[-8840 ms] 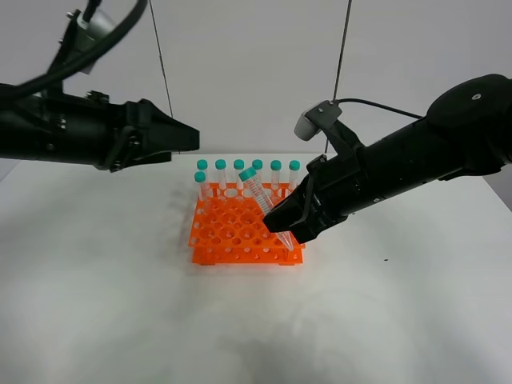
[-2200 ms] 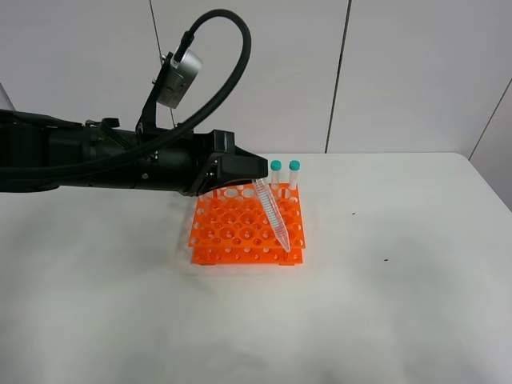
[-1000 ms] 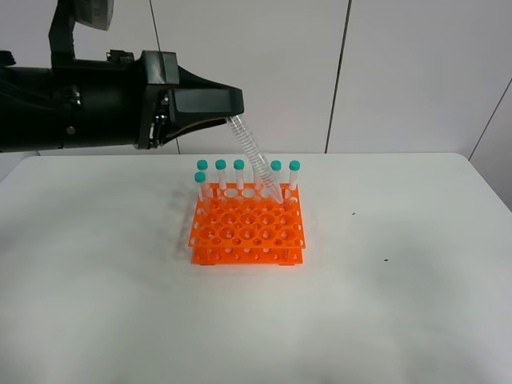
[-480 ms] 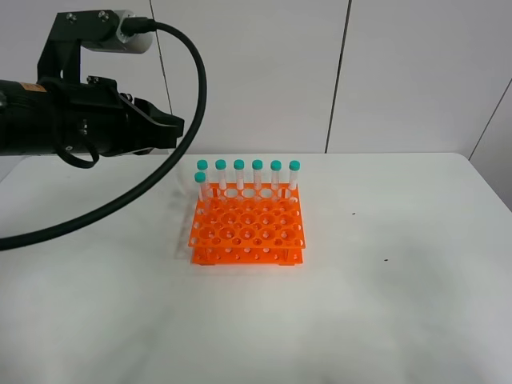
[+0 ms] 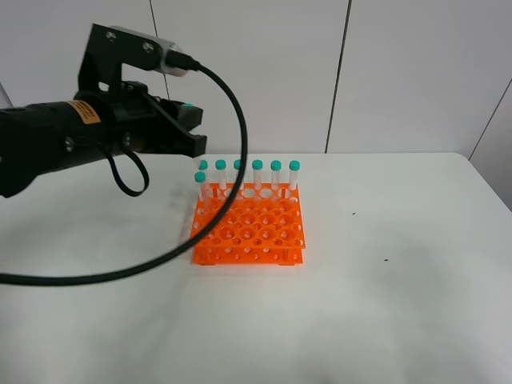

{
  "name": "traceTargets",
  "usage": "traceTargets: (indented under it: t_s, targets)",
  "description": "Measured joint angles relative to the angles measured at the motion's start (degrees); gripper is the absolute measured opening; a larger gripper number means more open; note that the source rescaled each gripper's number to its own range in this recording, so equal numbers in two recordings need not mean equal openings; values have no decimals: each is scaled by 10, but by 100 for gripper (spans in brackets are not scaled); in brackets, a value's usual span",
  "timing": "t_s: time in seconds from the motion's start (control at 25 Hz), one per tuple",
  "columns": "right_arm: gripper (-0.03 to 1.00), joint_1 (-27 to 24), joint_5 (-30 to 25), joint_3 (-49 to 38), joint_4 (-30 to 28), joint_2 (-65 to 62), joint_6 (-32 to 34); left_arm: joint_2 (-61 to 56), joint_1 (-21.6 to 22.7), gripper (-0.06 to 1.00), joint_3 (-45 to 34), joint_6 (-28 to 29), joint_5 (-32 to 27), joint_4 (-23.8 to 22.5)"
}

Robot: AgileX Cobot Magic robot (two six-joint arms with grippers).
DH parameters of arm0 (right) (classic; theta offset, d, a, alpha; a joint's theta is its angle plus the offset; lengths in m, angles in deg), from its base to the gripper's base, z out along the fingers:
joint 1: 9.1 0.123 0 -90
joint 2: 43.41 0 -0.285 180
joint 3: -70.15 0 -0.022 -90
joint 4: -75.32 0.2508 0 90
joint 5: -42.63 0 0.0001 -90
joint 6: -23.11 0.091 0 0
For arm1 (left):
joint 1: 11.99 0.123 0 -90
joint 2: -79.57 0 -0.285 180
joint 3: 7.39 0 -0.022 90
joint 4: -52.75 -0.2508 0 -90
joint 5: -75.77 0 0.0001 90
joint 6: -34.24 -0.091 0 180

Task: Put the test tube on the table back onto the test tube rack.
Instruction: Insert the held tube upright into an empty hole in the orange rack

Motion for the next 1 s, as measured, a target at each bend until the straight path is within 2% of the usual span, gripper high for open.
traceTargets:
  t_s: [0.2,0.32,0.52,0.64,0.84,1.0]
  targets:
    - [100,0,0,0,0,0,0,60,-55,0,0,4,28,-7]
    - [100,0,0,0,0,0,0,101,-61,0,13,5,29,1]
    - [100,0,0,0,0,0,0,165,-37,0,72,35,30,3]
    - [100,0,0,0,0,0,0,193,-16,0,101,44,31,-11]
    - [100,0,0,0,0,0,0,230,16,0,111,47,43,-22]
    - [100,0,0,0,0,0,0,259,25,0,111,47,72,-22]
